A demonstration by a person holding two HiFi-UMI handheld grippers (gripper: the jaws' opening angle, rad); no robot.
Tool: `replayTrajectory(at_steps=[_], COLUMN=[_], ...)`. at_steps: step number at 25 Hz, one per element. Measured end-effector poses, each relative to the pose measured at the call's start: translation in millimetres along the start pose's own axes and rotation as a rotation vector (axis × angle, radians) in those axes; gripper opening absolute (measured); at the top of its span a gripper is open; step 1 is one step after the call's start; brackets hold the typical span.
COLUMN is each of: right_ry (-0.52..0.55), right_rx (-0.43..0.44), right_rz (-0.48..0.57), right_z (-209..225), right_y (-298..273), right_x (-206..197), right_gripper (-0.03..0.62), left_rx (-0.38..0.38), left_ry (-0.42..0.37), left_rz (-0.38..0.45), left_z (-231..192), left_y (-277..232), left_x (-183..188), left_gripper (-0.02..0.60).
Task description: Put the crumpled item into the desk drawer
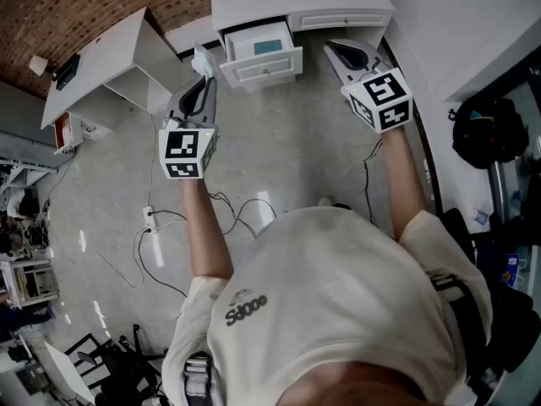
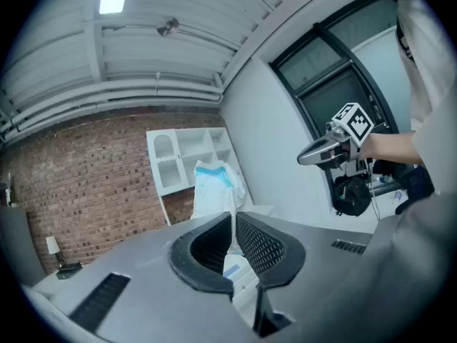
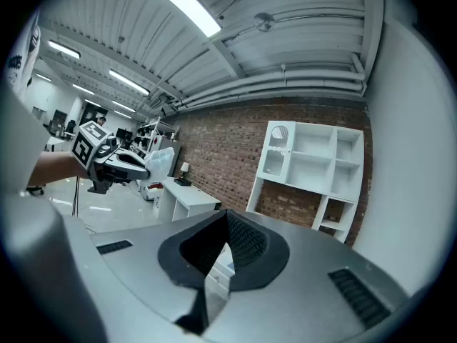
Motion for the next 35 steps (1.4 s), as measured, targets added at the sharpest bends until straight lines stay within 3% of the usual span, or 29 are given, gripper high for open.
replayTrajectory(at_steps=[16,21,30,35], right_ry=[-0.021,-0.097,-0.151,-0.160], right_rx=[-0.040,-0.068,-0.047,-0.022], right_rz=[-0.007,0.071,0.087,0.087], right_z=[-50,-52,8,73], right_y=[-17,-17,-69,-113], right_x=[12,12,-13,-42], right_gripper=[0.006,0.006,0.006,0.006], left_rx=[-0.045,-0.060,-0.066,-0.070], left_ry=[-0.021,-0.010,-0.003,-0.026], left_rz=[0.010,0.013,-0.042,-0.074], left_z=[-39,-45,-57,-58], left_y=[30,29,-40,-115], left_x=[-27,-34,-55,-60], left_gripper=[0.032,0.032,0.032,0.032])
Point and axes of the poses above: the fingertips, and each gripper's own axes: y backward along the fingers, z to its right, x out of its top, the point moved 10 cm from there along y, backward along the fingers, and after that the axes turned 12 degrees about x, right-handed, at the moved point
